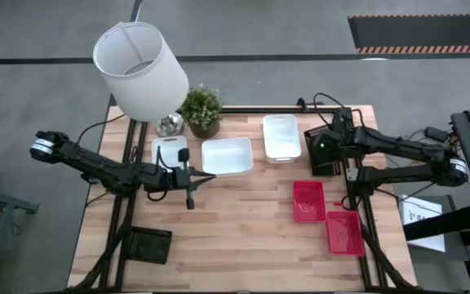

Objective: Stack baskets by color
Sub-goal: Stack the bottom right black bin on the top black bin

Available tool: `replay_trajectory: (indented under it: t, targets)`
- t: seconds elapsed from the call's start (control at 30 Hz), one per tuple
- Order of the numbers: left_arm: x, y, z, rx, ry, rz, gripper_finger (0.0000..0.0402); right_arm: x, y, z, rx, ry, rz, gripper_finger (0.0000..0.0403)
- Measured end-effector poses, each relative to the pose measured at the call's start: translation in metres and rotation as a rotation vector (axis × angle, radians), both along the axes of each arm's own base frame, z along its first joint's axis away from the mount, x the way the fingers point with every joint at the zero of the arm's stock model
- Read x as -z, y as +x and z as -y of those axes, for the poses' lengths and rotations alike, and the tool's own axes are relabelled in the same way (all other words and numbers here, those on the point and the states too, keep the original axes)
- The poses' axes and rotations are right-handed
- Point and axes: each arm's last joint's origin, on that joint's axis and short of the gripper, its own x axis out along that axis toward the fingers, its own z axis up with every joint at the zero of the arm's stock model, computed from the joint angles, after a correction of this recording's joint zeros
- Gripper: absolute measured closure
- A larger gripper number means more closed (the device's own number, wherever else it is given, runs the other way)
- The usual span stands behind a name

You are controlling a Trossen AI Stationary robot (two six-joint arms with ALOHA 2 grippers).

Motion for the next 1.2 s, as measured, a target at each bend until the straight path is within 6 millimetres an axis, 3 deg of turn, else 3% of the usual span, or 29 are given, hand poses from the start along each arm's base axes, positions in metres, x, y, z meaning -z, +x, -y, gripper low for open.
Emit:
replay_trajectory:
  t: [0.33,0.7,0.87,1.03,1.2]
  targets:
    - [0.0,0.0,0.0,-0.001,0.002,0.0,0.0402,0.005,-0.001,-0.002,0.004,0.046,0.012,0.039]
    - [-0.001,0.0,0.0,-0.003,0.009,0.001,0.0402,0.007,0.0,-0.002,0.0,0.092,-0.022,0.0309]
    - [-0.001,0.0,0.0,-0.003,0.009,0.001,0.0402,-0.005,0.002,-0.001,0.0,0.081,-0.003,0.0292]
    - [-0.001,0.0,0.0,-0.004,0.009,0.002,0.0402,-0.011,0.009,0.004,-0.031,0.006,-0.009,0.0307]
    - [-0.001,0.0,0.0,-0.004,0.007,0.007,0.0402,0.0,0.025,0.012,-0.099,-0.065,0.0,0.0354]
